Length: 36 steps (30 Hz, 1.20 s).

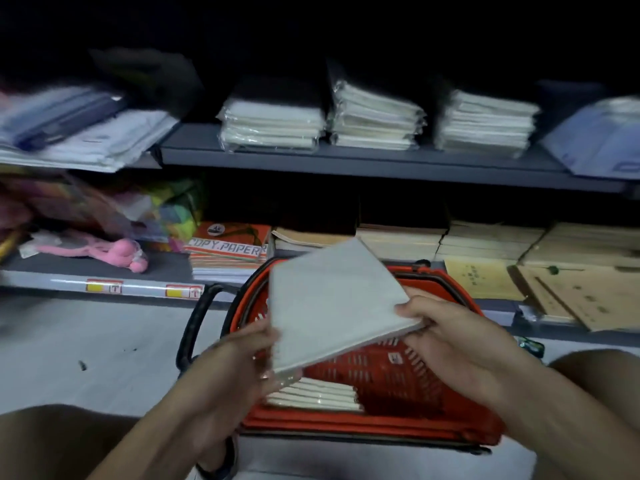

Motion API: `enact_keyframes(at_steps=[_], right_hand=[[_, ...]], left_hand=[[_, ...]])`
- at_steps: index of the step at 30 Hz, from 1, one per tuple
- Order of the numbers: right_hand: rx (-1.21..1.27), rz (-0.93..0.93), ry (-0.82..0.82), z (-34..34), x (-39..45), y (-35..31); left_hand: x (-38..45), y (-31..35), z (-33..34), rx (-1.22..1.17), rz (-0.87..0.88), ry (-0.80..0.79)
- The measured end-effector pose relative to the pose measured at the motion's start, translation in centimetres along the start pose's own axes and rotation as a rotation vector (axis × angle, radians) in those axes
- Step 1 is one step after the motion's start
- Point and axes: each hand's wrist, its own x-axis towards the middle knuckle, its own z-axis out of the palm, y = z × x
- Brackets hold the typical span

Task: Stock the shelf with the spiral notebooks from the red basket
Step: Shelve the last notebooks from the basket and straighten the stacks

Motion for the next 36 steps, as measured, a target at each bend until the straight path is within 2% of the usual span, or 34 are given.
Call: enact_keyframes(at_steps=[3, 6, 9, 18, 22, 24, 27, 31, 34, 36], right_hand=[[-0.001, -0.066, -0.087, 0.9, -0.7, -0.8], [-0.181, -0.206, -0.021, 2.0, -0.5, -0.8], [-0.204, -0.286, 0.03, 2.9, 0.3, -0.9], [-0.149, -0.322, -0.013, 4.0, 3.9, -0.7], [-0.117, -0.386, -0.055, 5.8, 7.2, -3.4], [-0.091, -0.398, -0.08, 6.9, 9.6, -5.4], [-0.02, -0.364, -0.121, 8.4, 13.2, -8.4], [0.099, -0.306, -0.093, 9.9, 17.4, -11.4], [0.161, -0.324, -0.065, 10.5, 18.9, -12.6], [0.093, -0.388, -0.048, 10.3, 18.9, -12.7]], left_hand=[[-1.7, 2.1, 0.3, 0.159, 0.313, -0.039], [-2.7, 3.7, 0.3, 0.222, 0.496, -0.018], [-2.9, 4.8, 0.0, 0.185, 0.522, 0.038], [0.0, 6.6, -2.0, 0.165, 0.541, 0.163], [1.4, 11.1, -1.7, 0.261, 0.612, 0.093], [2.8, 14.1, -1.8, 0.265, 0.638, 0.117], [5.8, 18.4, -2.2, 0.189, 0.595, 0.187], [9.5, 22.7, -1.9, 0.133, 0.581, 0.19], [10.9, 24.2, -1.0, 0.015, 0.673, 0.24], [10.9, 23.3, -0.5, -0.072, 0.745, 0.299]])
